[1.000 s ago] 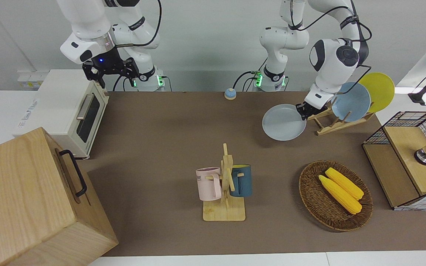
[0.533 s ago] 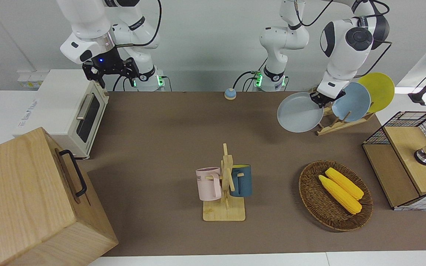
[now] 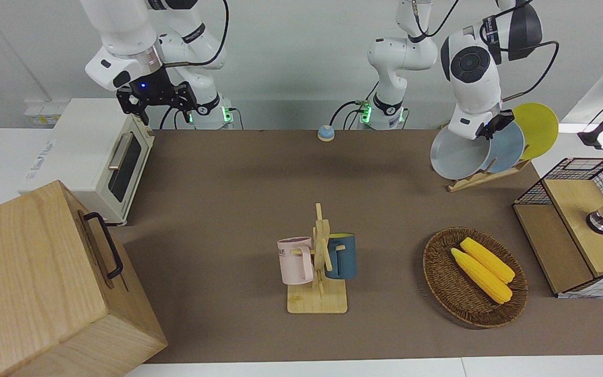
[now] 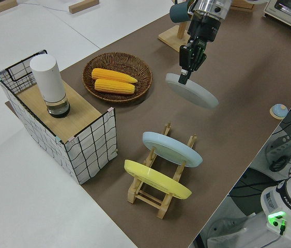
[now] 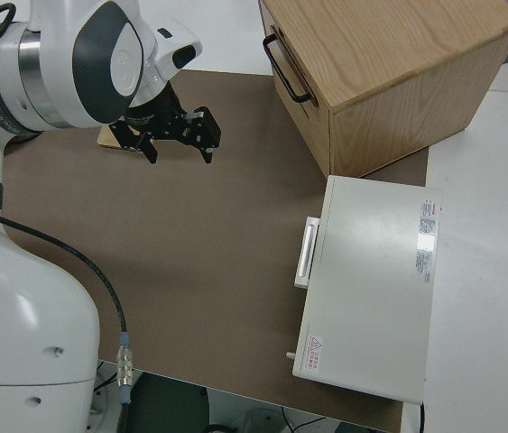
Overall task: Pick gray plate from table and place it on lower plate rack with left arm
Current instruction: 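Carry the gray plate over the wooden rack and tilt it upright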
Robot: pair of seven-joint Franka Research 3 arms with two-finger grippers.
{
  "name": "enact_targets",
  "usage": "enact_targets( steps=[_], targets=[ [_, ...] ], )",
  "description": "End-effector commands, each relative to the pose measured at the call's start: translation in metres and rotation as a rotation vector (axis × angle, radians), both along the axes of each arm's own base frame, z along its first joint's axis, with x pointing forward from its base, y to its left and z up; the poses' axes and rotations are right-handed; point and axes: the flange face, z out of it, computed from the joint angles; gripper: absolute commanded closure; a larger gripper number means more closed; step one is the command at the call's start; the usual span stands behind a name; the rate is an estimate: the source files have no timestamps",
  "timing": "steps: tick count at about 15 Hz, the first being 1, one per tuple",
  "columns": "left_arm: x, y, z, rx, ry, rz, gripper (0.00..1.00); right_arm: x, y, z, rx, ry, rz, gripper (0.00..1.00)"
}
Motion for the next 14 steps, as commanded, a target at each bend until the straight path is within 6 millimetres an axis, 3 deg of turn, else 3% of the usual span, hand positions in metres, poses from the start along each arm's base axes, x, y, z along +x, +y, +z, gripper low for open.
enact_targets(
  steps=[1,6,14],
  targets=[
    [0.0,0.006,0.004,0.099,0.02,0.014,1.0,-0.002,-0.002,0.004,-0.008,0.0,-0.015,0.017],
    [-0.006,0.016,-0.006,0.205,0.045,0.065,1.0,-0.002,-0.002,0.004,-0.008,0.0,-0.015,0.017],
    [-0.013,0.018,-0.056,0.31,0.054,0.146,1.0,-0.002,-0.003,0.004,-0.008,0.0,-0.016,0.017]
  ],
)
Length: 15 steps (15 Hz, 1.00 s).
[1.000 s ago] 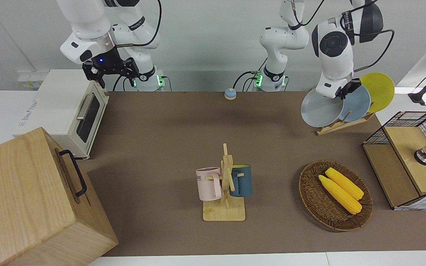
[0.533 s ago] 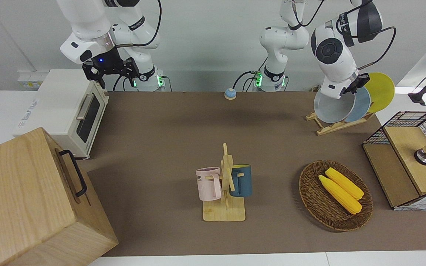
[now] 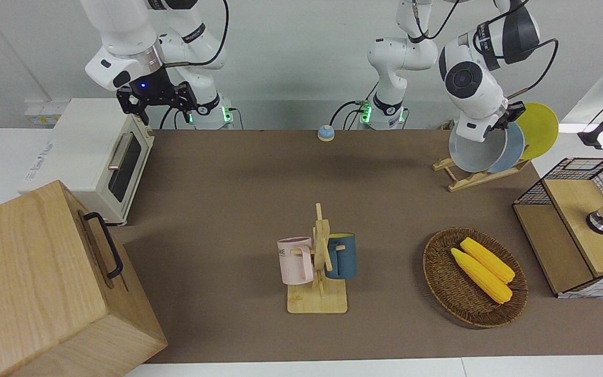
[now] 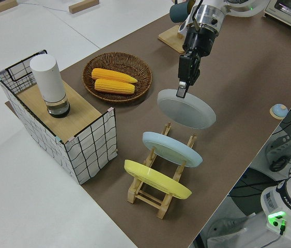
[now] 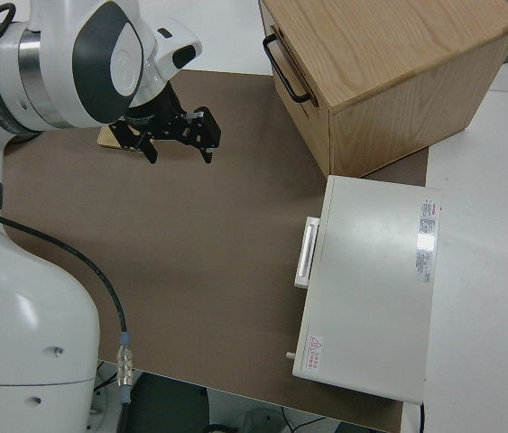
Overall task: Pick gray plate from table and place it on lower plate rack with left arm
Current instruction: 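Carry the gray plate over the wooden rack and tilt it upright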
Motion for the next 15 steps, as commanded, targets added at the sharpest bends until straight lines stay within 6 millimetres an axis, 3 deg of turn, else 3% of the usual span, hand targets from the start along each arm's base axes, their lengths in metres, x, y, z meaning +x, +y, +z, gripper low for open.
enact_targets(
  steps=[1,11,14,15],
  targets=[
    [-0.006,-0.003,-0.021,0.053,0.001,0.016,1.0,-0.002,-0.002,0.004,-0.008,0.0,-0.015,0.017],
    [-0.006,-0.012,-0.064,0.018,0.032,0.028,0.98,-0.002,-0.002,0.004,-0.008,0.0,-0.015,0.017],
    [-0.005,-0.013,-0.069,0.012,0.036,0.032,0.88,-0.002,-0.002,0.004,-0.008,0.0,-0.015,0.017],
    [-0.006,-0.014,-0.07,0.009,0.039,0.029,0.8,-0.002,-0.003,0.004,-0.008,0.0,-0.016,0.017]
  ],
)
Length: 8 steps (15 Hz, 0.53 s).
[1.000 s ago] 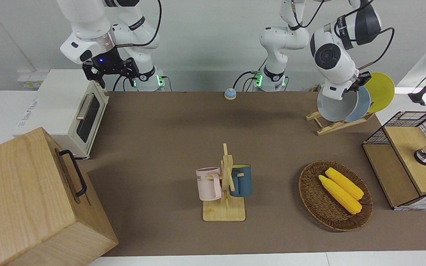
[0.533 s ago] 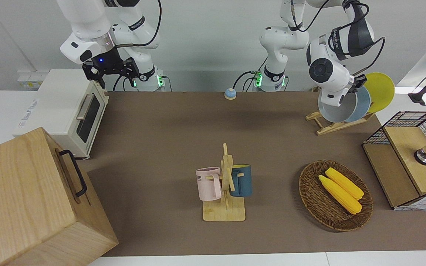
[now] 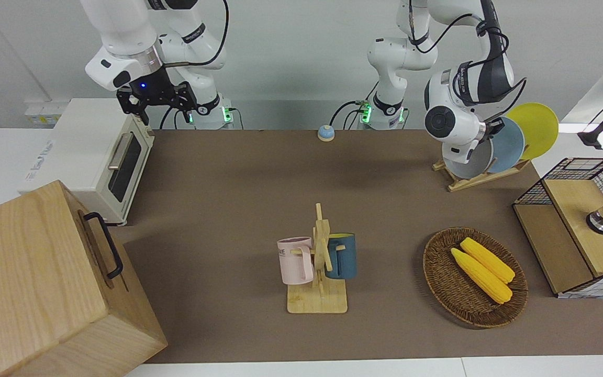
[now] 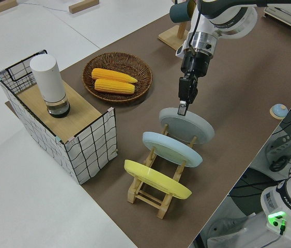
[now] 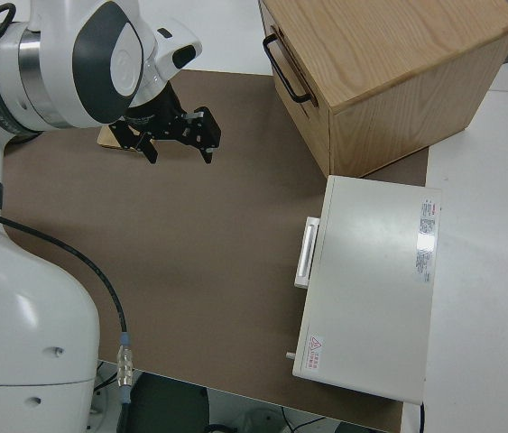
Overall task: Pick gray plate from table and place it on lower plate rack with left arm
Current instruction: 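Carry the gray plate over the wooden rack and tilt it upright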
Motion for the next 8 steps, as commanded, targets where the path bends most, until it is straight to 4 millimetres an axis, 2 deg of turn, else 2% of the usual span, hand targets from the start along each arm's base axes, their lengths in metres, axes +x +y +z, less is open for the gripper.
enact_targets(
  steps=[1,2,3,4,8],
  targets=[
    [-0.001,-0.005,-0.003,-0.013,-0.007,-0.002,0.64,-0.002,-0.003,0.004,-0.008,0.0,-0.016,0.017],
    [-0.001,-0.004,-0.003,-0.014,-0.005,-0.002,0.5,-0.002,-0.003,0.004,-0.008,0.0,-0.016,0.017],
    [-0.001,-0.004,-0.002,-0.015,-0.004,-0.003,0.33,-0.002,-0.003,0.004,-0.008,0.0,-0.016,0.017],
    [0.0,-0.004,-0.001,-0.016,-0.005,-0.003,0.29,-0.002,-0.003,0.004,-0.008,0.0,-0.016,0.017],
    [0.0,-0.006,0.01,-0.066,0.004,-0.009,0.28,-0.002,-0.002,0.004,-0.009,-0.001,-0.015,0.017]
  ],
)
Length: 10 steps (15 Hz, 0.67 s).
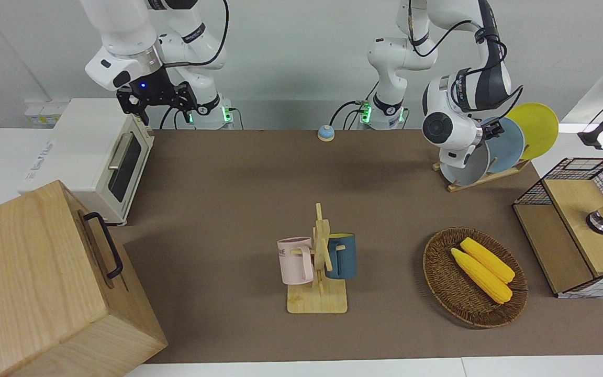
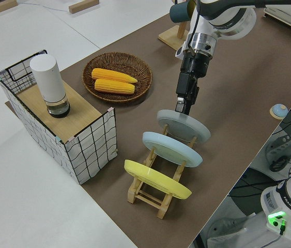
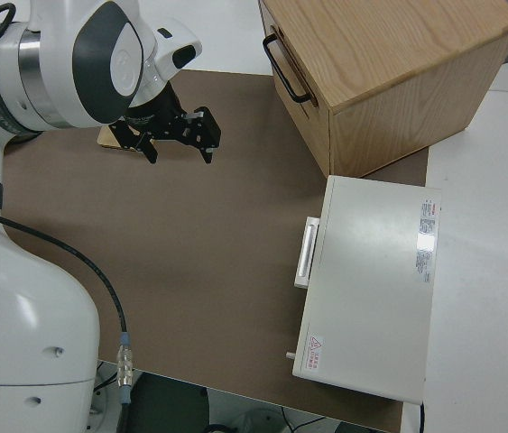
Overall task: Pick gray plate from table and place it on lower plate rack with left arm
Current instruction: 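Carry the gray plate over the wooden rack and tilt it upright, then lower the gray plate into the rack's lower slot beside the blue plate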
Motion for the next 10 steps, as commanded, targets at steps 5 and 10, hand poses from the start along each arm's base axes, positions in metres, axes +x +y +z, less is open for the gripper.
enact_targets(
  steps=[5,10],
  targets=[
    [0.01,-0.01,0.051,-0.282,-0.02,0.011,0.28,-0.002,-0.002,0.003,-0.008,0.002,-0.015,0.017],
    [0.026,-0.011,0.096,-0.545,-0.05,-0.008,0.28,-0.002,-0.002,0.004,-0.008,0.0,-0.015,0.017]
  ],
)
